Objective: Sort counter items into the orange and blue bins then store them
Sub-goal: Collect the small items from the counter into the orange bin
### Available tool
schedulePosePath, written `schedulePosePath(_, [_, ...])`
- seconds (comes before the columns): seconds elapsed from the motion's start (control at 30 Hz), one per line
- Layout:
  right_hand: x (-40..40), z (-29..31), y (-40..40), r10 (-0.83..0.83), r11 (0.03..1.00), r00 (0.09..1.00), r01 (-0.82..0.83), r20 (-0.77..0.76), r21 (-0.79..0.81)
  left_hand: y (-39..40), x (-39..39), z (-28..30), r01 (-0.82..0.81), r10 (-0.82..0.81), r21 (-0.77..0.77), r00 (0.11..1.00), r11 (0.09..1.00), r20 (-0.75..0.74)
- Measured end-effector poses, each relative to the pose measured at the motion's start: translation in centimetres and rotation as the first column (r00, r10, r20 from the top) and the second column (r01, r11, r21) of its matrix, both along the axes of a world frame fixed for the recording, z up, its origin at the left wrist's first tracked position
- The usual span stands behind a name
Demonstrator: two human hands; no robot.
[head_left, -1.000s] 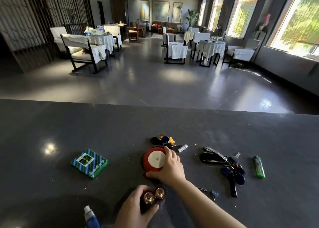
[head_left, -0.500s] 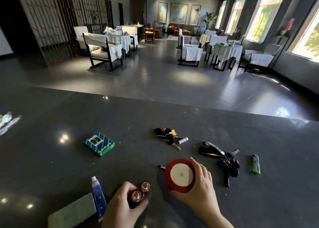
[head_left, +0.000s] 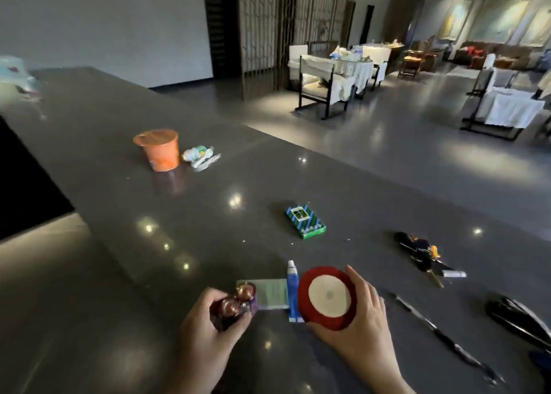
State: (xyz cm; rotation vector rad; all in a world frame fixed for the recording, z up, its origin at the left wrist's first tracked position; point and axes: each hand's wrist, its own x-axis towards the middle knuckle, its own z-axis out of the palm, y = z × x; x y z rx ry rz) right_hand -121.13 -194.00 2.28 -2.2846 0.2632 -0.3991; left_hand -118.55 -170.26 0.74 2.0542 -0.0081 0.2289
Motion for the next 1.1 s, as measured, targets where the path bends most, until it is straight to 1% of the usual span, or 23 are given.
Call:
schedulePosePath(0.07, [1.4,0.3,3.2,0.095,0.995,0.995,-0.095,-0.004,0.008,3.9,-0.2,-0.5,-0.131,0.131,-0.003,0.991,0.991,-0.026])
schedulePosePath(0.13, [2.9,0.5,6.7,0.185,0.983,0.983,-0.185,-0.001,0.01,7.7,-0.1,-1.0,-0.261,0.259,-0.031,0.964,0.965,-0.057])
schedulePosePath(0.2, [4.5,0.7,10.2,0.259,0.966,0.966,-0.259,-0.007,0.005,11.0,0.3,-1.2,-0.337,0.33,-0.071,0.939,0.939,-0.091])
schedulePosePath(0.3, [7.3,1.0,15.5,0.351,0.936,0.936,-0.352,-0.028,-0.013,15.7,1.0,-1.4,-0.394,0.385,-0.09,0.917,0.915,-0.103])
schedulePosePath(0.4, [10.2,1.3,21.8,0.411,0.911,0.911,-0.412,-0.018,-0.012,21.2,2.1,-1.1,-0.447,0.442,-0.076,0.894,0.891,-0.078])
schedulePosePath(0.57, [14.8,1.8,32.9,0.486,0.872,0.872,-0.489,0.063,0.037,32.3,4.6,0.6,-0.549,0.549,-0.038,0.836,0.835,-0.01])
schedulePosePath(0.73, [17.9,2.2,42.0,0.607,0.789,0.794,-0.608,0.049,0.084,41.3,5.8,1.8,-0.646,0.646,0.004,0.763,0.763,0.013])
schedulePosePath(0.87, [20.5,2.0,47.2,0.669,0.738,0.743,-0.669,0.034,0.086,45.9,6.7,1.2,-0.69,0.69,-0.026,0.724,0.724,-0.005])
schedulePosePath(1.0, [24.7,1.2,52.9,0.717,0.694,0.697,-0.714,0.003,0.087,50.3,9.2,0.0,-0.732,0.73,-0.046,0.682,0.68,-0.051])
schedulePosePath(1.1, [28.9,0.5,57.4,0.737,0.672,0.676,-0.734,0.012,0.097,53.6,12.0,-0.1,-0.753,0.752,-0.028,0.658,0.658,-0.026])
